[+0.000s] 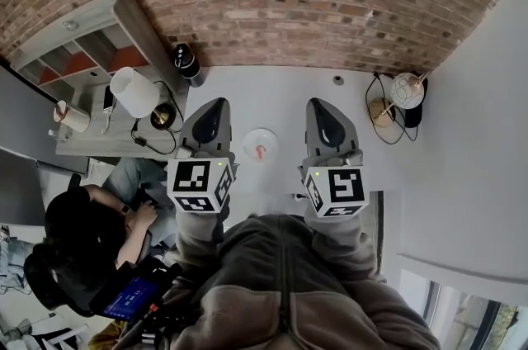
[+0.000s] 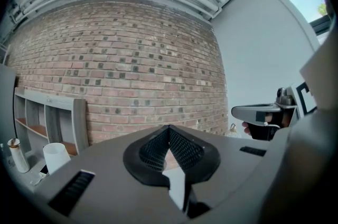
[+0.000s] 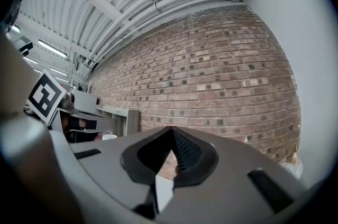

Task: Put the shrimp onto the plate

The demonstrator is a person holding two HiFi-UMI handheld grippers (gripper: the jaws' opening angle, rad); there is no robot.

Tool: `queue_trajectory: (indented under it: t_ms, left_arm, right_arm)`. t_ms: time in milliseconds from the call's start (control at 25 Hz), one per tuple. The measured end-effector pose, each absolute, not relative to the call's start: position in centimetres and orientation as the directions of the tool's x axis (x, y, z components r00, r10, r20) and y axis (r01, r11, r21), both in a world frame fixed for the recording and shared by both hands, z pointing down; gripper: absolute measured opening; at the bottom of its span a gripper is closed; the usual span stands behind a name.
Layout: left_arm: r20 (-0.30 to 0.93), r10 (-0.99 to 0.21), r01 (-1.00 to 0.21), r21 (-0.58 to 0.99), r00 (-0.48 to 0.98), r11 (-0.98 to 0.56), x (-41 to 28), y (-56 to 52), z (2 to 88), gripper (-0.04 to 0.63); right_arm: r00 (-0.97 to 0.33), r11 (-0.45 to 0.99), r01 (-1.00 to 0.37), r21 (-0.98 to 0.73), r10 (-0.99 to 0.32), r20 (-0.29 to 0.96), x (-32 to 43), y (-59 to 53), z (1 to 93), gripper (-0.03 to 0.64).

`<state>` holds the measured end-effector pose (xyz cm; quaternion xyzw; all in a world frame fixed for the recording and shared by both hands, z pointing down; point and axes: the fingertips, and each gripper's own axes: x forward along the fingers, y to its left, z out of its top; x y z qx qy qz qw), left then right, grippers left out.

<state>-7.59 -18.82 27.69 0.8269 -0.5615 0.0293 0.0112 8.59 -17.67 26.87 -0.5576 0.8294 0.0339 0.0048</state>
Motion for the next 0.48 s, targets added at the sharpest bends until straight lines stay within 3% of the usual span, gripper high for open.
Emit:
queue_trajectory:
  t_ms: [480]
  left_arm:
    - [-0.005,-0.936,-0.935,-0.057,0.351,-0.35,-7.8,-19.2,24.9,0.005]
  right_arm:
    - [-0.379,0.369,-0.925,0.094,-0.916,-0.135,8.2,-17.8,23.5,0.002]
